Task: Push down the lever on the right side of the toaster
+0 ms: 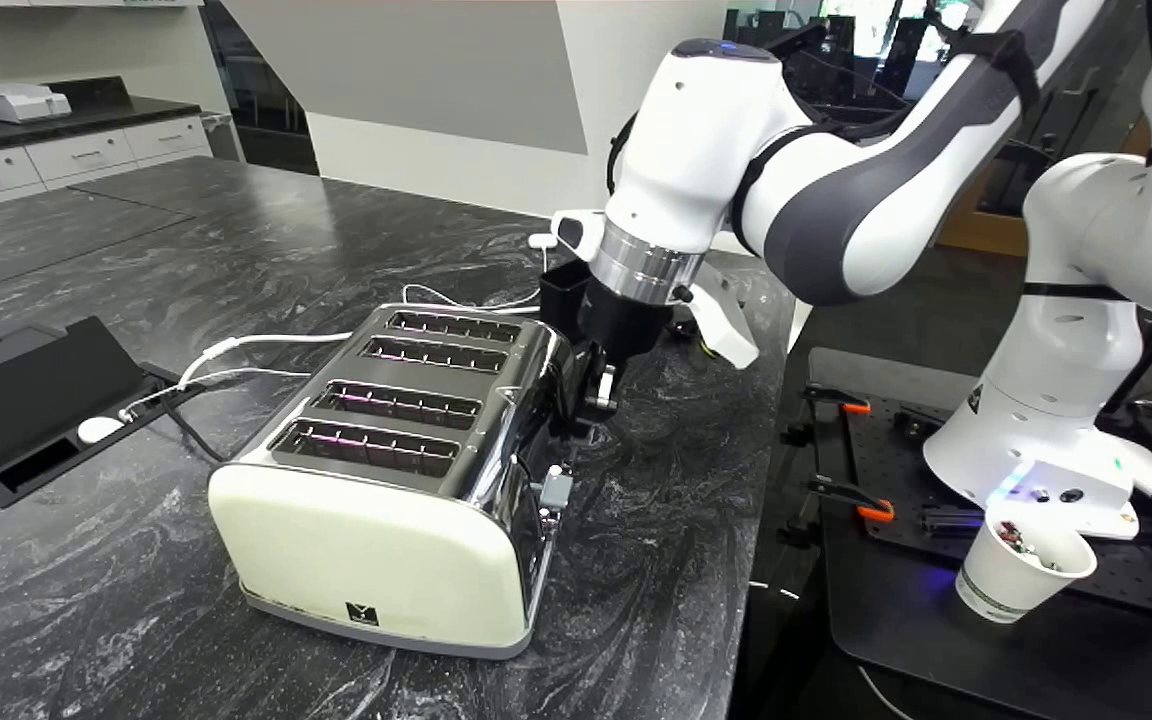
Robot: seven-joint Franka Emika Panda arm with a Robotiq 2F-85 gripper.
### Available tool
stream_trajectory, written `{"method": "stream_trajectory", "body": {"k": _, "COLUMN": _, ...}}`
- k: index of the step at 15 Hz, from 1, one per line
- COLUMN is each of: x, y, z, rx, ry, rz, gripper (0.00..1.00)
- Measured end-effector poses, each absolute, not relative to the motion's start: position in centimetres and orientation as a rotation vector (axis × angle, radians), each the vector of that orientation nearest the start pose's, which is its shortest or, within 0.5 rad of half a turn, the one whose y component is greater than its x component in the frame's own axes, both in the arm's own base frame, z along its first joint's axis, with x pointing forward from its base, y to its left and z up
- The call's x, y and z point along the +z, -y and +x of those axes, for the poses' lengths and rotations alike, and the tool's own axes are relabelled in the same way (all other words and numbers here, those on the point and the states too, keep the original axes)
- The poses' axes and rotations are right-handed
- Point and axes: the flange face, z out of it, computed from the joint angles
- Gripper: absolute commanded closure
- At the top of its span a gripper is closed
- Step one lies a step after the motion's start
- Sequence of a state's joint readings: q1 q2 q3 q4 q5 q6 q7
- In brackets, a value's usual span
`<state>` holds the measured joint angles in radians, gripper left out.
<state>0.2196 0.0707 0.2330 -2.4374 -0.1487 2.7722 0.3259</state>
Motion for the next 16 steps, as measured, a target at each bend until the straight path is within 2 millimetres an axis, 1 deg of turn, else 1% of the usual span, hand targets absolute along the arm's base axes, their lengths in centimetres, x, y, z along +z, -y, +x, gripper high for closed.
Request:
{"method": "stream_trajectory", "body": {"k": 7, "x": 30.3, "y": -23.2, "z": 45.4, "rx": -0.435, "ry": 0.319, "rz": -3.049, "gripper": 1.00}}
{"method": "stream_trajectory", "body": {"k": 9, "x": 31.1, "y": -23.0, "z": 45.3, "rx": -0.441, "ry": 0.304, "rz": -3.039, "gripper": 1.00}}
{"method": "stream_trajectory", "body": {"k": 10, "x": 32.0, "y": -22.9, "z": 45.2, "rx": -0.459, "ry": 0.304, "rz": -3.032, "gripper": 1.00}}
{"method": "stream_trajectory", "body": {"k": 12, "x": 34.8, "y": -22.6, "z": 45.0, "rx": -0.517, "ry": 0.316, "rz": -3.008, "gripper": 1.00}}
{"method": "stream_trajectory", "body": {"k": 14, "x": 38.3, "y": -22.3, "z": 44.6, "rx": -0.572, "ry": 0.341, "rz": -2.992, "gripper": 1.00}}
{"method": "stream_trajectory", "body": {"k": 16, "x": 42.0, "y": -21.8, "z": 43.8, "rx": -0.610, "ry": 0.366, "rz": -2.991, "gripper": 1.00}}
